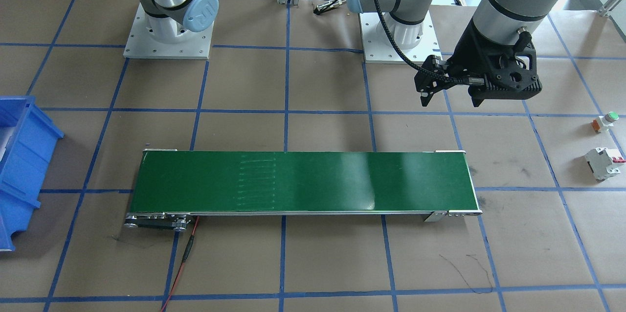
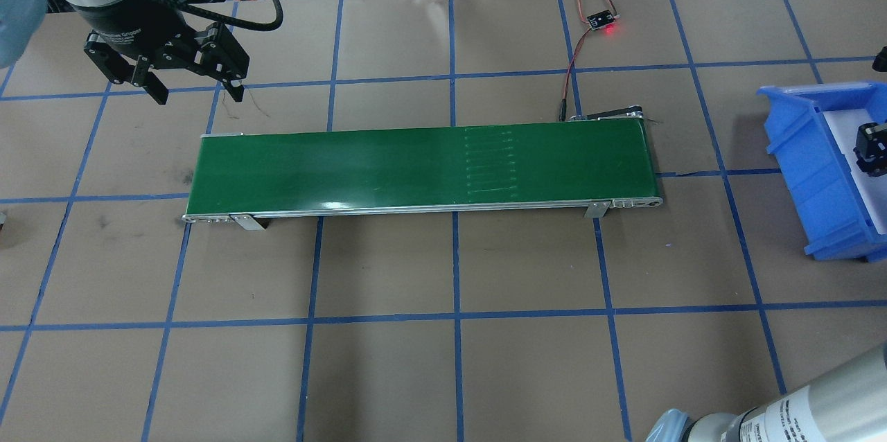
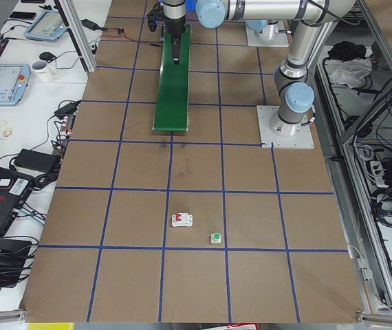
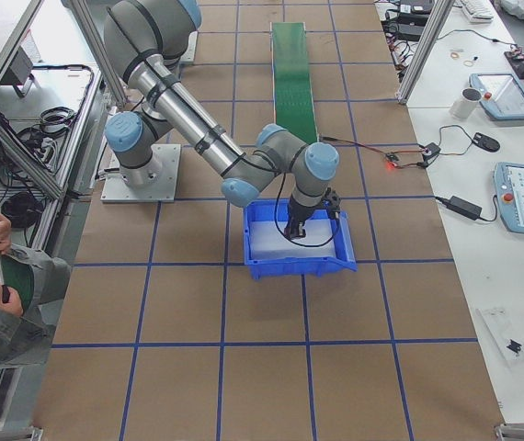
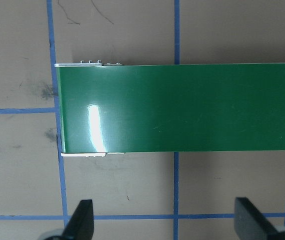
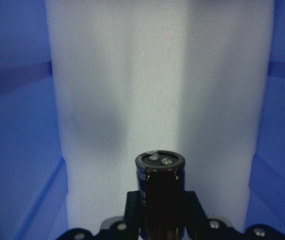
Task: Move capacitor from left to right
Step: 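Lower the capacitor onto the white foam and open the right gripper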
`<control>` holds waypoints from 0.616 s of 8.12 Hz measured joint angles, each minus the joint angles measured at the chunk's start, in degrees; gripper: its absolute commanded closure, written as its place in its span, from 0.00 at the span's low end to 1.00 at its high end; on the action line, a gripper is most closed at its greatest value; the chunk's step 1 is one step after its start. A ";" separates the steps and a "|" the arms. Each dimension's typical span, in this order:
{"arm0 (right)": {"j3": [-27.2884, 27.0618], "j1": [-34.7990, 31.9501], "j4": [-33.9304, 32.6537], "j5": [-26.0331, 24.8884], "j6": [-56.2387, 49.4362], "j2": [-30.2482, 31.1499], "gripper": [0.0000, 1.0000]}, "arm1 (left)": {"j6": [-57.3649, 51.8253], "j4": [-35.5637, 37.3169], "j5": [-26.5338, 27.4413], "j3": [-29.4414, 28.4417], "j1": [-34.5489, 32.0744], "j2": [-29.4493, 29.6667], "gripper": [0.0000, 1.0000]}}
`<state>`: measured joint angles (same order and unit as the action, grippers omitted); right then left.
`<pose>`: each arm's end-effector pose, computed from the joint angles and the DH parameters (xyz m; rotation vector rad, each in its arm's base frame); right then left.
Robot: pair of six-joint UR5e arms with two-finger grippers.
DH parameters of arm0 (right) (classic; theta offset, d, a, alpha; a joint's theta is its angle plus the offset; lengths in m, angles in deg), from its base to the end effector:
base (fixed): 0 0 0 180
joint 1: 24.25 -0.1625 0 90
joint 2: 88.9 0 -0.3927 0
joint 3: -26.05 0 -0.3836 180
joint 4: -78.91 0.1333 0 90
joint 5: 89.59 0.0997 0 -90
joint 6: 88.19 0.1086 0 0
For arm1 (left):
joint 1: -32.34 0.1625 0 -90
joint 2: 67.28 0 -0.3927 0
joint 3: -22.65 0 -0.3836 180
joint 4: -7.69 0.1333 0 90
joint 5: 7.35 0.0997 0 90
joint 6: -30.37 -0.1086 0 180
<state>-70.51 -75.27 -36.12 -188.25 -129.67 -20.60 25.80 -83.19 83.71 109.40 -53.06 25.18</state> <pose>-0.2718 -0.5218 0.2329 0.0732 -3.0542 -0.2152 -0.0908 -0.5089 0.4514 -0.0008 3.1233 0.0048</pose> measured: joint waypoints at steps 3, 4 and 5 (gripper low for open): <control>-0.04 0.04 -3.56 2.36 -2.14 -2.74 0.89 | 0.00 0.00 0.00 0.00 -0.02 0.00 0.00; -0.07 0.04 -4.33 2.73 -2.53 -3.06 0.74 | 0.00 0.00 0.00 0.00 -0.02 0.00 0.00; -0.06 0.05 -4.73 3.32 -2.77 -3.17 0.62 | 0.00 0.00 0.00 0.00 -0.02 0.00 0.00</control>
<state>-70.57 -75.22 -40.85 -184.94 -132.45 -23.78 25.80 -83.19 83.71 109.40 -53.08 25.18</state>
